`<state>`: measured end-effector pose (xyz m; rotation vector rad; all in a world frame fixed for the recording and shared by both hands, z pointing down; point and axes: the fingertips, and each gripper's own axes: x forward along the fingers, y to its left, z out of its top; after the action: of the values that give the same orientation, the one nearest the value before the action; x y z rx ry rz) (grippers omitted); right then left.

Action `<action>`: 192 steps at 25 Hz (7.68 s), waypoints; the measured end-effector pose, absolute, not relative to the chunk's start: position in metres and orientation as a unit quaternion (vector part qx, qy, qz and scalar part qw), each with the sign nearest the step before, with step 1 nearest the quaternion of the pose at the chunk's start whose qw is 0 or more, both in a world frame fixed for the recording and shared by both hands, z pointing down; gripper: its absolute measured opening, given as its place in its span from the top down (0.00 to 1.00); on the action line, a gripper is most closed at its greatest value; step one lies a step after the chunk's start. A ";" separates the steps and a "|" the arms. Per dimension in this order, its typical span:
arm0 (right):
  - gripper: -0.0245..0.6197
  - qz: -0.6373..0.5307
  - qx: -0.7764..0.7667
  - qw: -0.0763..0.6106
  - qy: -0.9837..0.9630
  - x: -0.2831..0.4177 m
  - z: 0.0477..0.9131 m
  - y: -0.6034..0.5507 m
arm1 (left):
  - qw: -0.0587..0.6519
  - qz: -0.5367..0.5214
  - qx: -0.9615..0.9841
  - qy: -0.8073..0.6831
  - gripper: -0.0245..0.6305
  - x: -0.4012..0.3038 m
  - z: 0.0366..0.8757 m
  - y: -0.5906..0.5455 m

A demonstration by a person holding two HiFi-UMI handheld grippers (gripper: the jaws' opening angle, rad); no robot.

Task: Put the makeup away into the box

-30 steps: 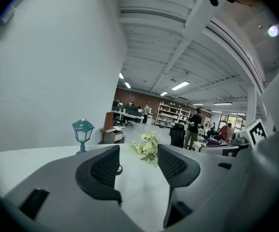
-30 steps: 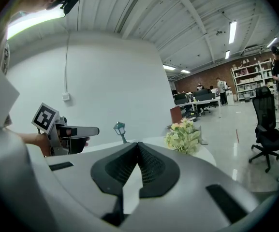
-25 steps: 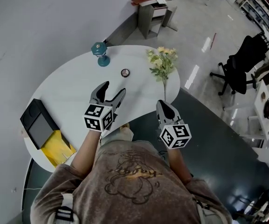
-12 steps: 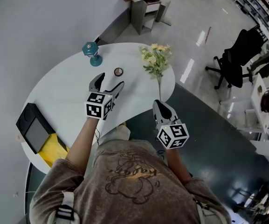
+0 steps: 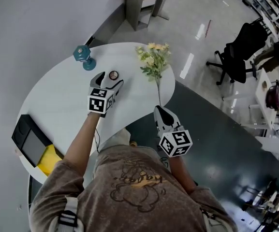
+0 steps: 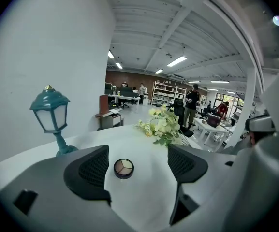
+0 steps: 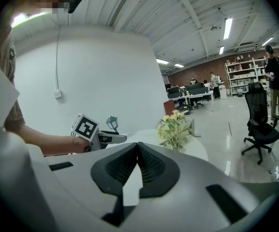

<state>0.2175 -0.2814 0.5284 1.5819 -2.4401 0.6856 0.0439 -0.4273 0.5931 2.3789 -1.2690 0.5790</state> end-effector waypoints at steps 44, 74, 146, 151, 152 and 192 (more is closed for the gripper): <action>0.96 0.267 0.570 0.100 -0.771 0.247 0.557 -0.275 | 0.206 0.325 0.802 -0.457 0.60 0.039 0.699 -0.469; 0.96 0.239 0.540 0.062 -0.805 0.238 0.530 -0.233 | 0.167 0.229 0.843 -0.456 0.61 0.054 0.571 -0.395; 0.96 0.175 0.160 0.109 -0.965 -0.157 0.472 -0.056 | 0.137 0.114 0.622 -0.762 0.61 -0.352 0.403 0.015; 0.96 0.175 0.164 0.111 -0.964 -0.168 0.472 -0.050 | 0.148 0.112 0.631 -0.753 0.61 -0.362 0.408 0.019; 0.96 0.176 0.165 0.110 -0.964 -0.170 0.472 -0.048 | 0.150 0.114 0.633 -0.751 0.61 -0.364 0.410 0.019; 0.96 0.195 0.314 0.123 -0.921 -0.084 0.499 -0.089 | 0.277 0.295 0.654 -0.639 0.61 -0.373 0.660 -0.041</action>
<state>-0.0844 -0.0889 0.4985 0.9164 -2.6864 0.5683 -0.3734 -0.0408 0.6598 1.7576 -1.7153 0.7918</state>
